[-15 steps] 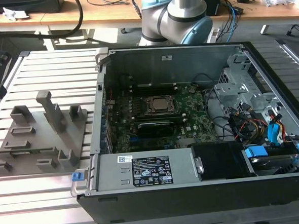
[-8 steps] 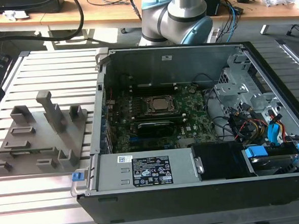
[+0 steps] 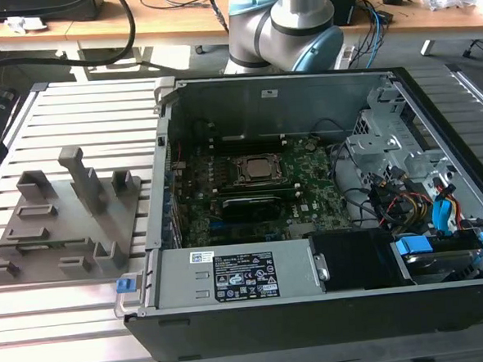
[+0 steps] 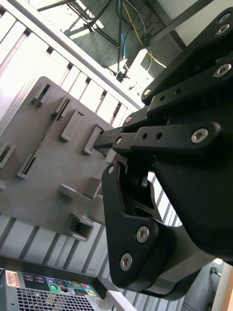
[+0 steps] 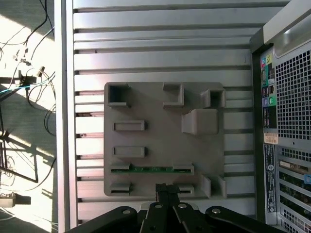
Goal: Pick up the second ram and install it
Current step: 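Pick up the second ram and move it above second insertion slot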
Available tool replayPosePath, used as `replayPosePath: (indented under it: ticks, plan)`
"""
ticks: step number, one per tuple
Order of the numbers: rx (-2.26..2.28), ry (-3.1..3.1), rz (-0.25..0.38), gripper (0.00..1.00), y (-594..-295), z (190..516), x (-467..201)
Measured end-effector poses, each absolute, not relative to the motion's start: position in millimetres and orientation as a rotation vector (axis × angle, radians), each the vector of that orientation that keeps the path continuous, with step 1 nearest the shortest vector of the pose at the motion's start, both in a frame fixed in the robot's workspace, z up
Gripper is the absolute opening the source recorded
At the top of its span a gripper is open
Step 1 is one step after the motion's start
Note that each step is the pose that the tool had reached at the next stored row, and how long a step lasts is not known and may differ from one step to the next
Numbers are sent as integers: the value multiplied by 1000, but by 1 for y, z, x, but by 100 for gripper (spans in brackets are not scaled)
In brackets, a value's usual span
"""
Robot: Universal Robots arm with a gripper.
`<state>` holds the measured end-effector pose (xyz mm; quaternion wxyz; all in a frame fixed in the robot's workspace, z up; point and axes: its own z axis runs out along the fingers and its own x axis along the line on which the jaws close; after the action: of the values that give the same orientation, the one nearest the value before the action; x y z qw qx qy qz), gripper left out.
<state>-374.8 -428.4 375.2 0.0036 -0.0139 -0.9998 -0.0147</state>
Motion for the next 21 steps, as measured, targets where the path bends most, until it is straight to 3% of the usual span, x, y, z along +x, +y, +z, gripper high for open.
replayPosePath:
  ticks: [21]
  plan:
    - [508, -3088, -43, 11, -428, 375, -375]
